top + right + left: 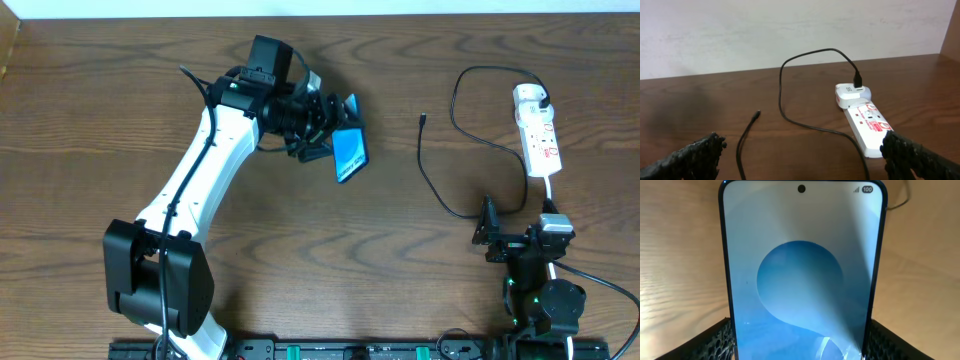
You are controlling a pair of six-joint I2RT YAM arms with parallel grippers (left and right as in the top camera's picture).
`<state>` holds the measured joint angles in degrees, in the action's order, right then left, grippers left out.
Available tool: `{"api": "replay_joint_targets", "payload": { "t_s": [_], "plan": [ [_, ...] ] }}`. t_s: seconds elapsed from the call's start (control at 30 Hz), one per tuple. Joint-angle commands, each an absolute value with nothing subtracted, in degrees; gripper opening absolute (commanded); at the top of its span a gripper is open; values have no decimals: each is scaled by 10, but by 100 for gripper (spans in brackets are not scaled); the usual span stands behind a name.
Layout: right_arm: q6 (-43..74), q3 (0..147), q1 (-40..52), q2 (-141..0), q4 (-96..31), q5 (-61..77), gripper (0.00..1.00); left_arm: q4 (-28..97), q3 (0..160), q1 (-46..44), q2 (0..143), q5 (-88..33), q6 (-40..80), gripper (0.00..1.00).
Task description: Plug charger to phone and switch on socket
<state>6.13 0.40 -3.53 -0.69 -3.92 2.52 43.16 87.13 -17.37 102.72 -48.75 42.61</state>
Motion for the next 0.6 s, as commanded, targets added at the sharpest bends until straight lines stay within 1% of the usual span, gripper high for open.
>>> {"api": "replay_joint_targets", "payload": {
  "t_s": [0.0,0.23,0.33,0.57],
  "plan": [
    [68,3,-32,-4,-41,20,99,403,881,-174,1010,-521,505,73],
    [68,3,-32,-4,-41,20,99,345,881,-173,1010,-537,587,73],
    [68,3,-32,-4,-41,20,99,321,881,-173,1010,-551,606,73],
    [78,3,-32,-4,-38,29,99,320,881,-173,1010,-557,614,73]
  ]
}}
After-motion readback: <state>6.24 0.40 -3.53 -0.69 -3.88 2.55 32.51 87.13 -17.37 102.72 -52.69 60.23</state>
